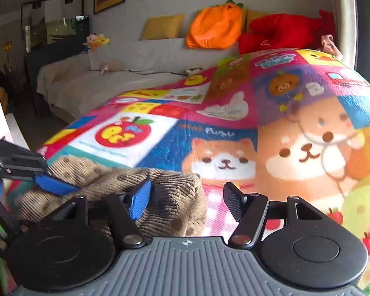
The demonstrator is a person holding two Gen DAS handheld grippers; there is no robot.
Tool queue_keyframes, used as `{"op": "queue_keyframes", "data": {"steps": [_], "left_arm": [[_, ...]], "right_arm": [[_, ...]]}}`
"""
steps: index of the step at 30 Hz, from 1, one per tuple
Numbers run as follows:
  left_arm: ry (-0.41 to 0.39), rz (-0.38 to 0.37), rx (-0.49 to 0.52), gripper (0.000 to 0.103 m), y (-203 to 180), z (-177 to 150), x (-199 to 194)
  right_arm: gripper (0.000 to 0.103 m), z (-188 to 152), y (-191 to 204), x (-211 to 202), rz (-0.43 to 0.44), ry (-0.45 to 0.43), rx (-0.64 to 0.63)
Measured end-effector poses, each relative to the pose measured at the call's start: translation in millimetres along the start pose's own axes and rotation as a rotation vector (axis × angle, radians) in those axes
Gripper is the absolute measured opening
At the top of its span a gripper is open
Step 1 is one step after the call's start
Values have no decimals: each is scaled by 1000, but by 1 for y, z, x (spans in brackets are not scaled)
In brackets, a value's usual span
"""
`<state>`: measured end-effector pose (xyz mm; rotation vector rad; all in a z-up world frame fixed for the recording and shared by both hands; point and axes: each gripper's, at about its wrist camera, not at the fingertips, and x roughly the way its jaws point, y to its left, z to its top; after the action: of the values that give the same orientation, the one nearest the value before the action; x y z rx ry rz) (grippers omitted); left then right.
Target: Fold clothes
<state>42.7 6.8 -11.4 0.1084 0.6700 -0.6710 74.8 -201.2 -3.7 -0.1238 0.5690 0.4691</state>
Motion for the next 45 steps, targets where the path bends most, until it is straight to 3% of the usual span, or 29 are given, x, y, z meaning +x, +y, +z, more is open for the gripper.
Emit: {"op": "queue_keyframes", "data": {"steps": [3, 6, 9, 13, 17, 21, 22, 24, 25, 26, 29, 31, 34, 38, 42, 45], "left_arm": [[7, -11, 15, 76, -3, -1, 2], [11, -6, 28, 78, -4, -1, 4], [3, -8, 19, 78, -4, -3, 3], [5, -14, 21, 81, -6, -4, 4], [10, -13, 41, 83, -8, -3, 2], [-42, -44, 25, 85, 6, 12, -16], [-58, -35, 25, 90, 11, 16, -20], [-48, -19, 13, 94, 25, 21, -15], [-38, -14, 5, 94, 33, 24, -11], [-28, -8, -4, 94, 41, 26, -8], [27, -33, -80, 95, 67, 19, 13], [20, -71, -132, 95, 77, 14, 15], [-5, -55, -150, 94, 84, 8, 10], [-13, -45, -225, 93, 91, -4, 4], [6, -90, -266, 87, 77, -11, 11], [-3, -136, -242, 87, 48, -10, 23]], "right_arm": [[68, -11, -13, -15, 35, 3, 106], [68, -19, -9, -45, 40, -5, 97], [78, -32, 1, -68, 75, 17, 75], [80, -68, 16, -56, 28, 146, 49], [83, -79, 17, -53, 16, 123, 97], [83, -80, 18, -55, 10, 120, 115], [81, -80, 18, -57, 14, 117, 123], [67, -79, 22, -60, 40, 108, 116], [55, -79, 24, -61, 51, 104, 108], [50, -79, 27, -60, 55, 99, 82], [49, -76, 32, -57, 52, 83, 1], [49, -69, 27, -50, 61, 86, -20], [49, -57, 22, -35, 58, 87, -74], [49, -35, 16, -3, -14, 68, -238], [49, -8, -1, 40, -120, 55, -346], [49, 8, -13, 66, -168, 52, -368]]}}
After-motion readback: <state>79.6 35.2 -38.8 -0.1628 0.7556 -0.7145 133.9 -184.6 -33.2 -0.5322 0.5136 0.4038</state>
